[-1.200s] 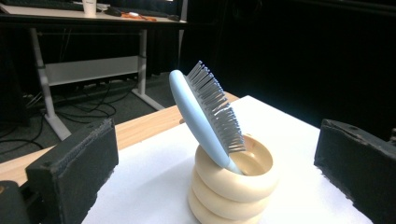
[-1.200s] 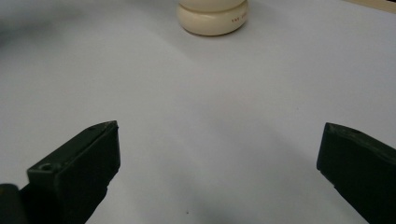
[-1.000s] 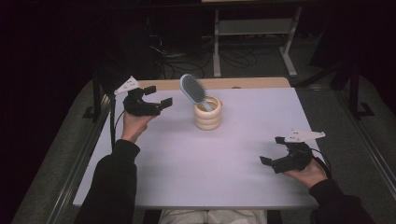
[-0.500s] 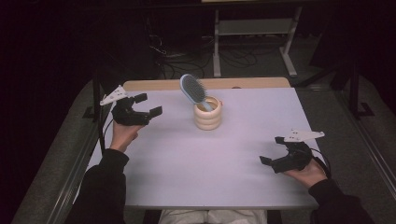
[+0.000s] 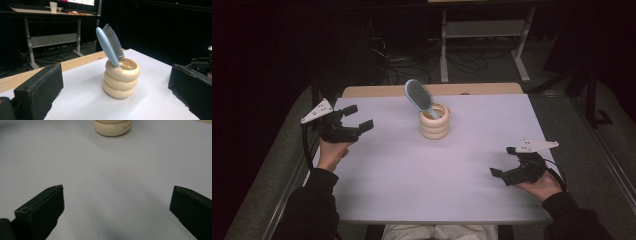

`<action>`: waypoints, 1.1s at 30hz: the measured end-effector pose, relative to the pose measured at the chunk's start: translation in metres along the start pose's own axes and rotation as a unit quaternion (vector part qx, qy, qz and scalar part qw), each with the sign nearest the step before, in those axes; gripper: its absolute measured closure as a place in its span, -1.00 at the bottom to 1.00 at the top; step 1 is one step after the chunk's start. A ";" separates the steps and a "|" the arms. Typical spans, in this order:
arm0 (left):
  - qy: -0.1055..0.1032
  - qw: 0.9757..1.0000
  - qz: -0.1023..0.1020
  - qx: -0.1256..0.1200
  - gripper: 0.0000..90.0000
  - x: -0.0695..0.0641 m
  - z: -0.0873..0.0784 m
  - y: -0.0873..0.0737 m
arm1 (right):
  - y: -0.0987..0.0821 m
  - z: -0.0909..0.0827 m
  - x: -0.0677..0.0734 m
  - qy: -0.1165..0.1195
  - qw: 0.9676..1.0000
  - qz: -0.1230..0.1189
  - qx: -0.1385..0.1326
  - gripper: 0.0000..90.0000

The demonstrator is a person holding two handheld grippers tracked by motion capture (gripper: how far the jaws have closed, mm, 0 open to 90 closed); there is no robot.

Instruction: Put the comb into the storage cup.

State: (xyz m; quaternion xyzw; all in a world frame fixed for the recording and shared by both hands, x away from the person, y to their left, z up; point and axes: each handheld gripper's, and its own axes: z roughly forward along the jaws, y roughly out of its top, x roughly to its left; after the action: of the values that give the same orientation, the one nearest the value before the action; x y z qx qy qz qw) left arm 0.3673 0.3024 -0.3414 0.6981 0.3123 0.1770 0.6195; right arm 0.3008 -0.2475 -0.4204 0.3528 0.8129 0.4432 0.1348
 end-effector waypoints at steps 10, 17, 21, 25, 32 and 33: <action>0.020 1.000 0.005 -0.001 -1.00 0.004 -0.020 -0.010 | -0.001 -0.003 -0.002 -0.003 1.000 0.002 -0.002 -1.00; 0.036 0.999 0.007 0.006 -1.00 0.009 -0.033 -0.022 | -0.002 -0.003 -0.002 -0.003 1.000 0.001 -0.005 -1.00; 0.041 0.999 0.003 0.008 -1.00 0.010 -0.039 -0.029 | -0.002 -0.005 -0.004 -0.007 1.000 0.004 -0.007 -1.00; 0.045 0.999 0.003 0.009 -1.00 0.008 -0.044 -0.038 | -0.002 -0.006 -0.005 -0.010 1.000 0.005 -0.009 -1.00; 0.046 0.999 0.002 0.009 -1.00 0.003 -0.057 -0.047 | -0.003 -0.007 -0.005 -0.010 1.000 0.006 -0.009 -1.00; 0.049 0.999 0.003 0.012 -1.00 0.002 -0.059 -0.049 | -0.003 -0.008 -0.005 -0.011 1.000 0.005 -0.011 -1.00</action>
State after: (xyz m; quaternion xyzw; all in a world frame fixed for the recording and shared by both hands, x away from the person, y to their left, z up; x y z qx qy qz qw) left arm 0.3210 0.3504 -0.3795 0.6966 0.3422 0.2089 0.5950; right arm 0.2987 -0.2568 -0.4188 0.3601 0.8050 0.4485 0.1454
